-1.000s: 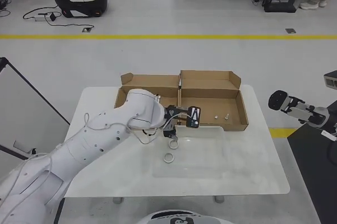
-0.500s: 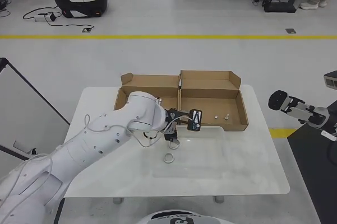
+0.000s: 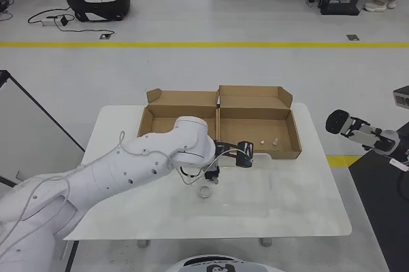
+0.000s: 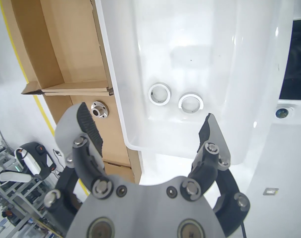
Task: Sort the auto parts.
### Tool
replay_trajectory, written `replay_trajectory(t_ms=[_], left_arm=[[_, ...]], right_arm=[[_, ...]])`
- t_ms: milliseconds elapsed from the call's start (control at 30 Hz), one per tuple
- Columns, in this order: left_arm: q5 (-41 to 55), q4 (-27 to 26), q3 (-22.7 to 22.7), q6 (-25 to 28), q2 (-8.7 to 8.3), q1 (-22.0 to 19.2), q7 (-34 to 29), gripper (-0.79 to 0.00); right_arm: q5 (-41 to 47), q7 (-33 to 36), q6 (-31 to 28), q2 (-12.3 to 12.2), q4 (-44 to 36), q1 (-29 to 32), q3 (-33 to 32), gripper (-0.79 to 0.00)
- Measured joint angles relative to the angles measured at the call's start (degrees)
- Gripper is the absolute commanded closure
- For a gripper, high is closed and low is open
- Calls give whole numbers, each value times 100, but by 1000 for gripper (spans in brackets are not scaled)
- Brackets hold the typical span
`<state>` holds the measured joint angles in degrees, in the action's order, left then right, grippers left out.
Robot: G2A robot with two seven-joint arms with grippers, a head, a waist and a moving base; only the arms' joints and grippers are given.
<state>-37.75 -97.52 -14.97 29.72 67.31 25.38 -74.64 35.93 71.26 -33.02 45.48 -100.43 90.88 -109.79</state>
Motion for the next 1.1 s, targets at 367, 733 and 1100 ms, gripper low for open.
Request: replay_trajectory(t_ms=[367, 733, 1100], left_arm=[[985, 145, 523, -270, 263, -653, -266, -785], [212, 442, 523, -60, 359, -155, -58, -733], [-103, 538, 523, 111, 295, 138, 114, -493]], right_arm=[[0, 0, 0, 0, 0, 0, 0, -785], [0, 0, 0, 0, 0, 0, 0, -785], [0, 0, 0, 0, 0, 0, 0, -785]])
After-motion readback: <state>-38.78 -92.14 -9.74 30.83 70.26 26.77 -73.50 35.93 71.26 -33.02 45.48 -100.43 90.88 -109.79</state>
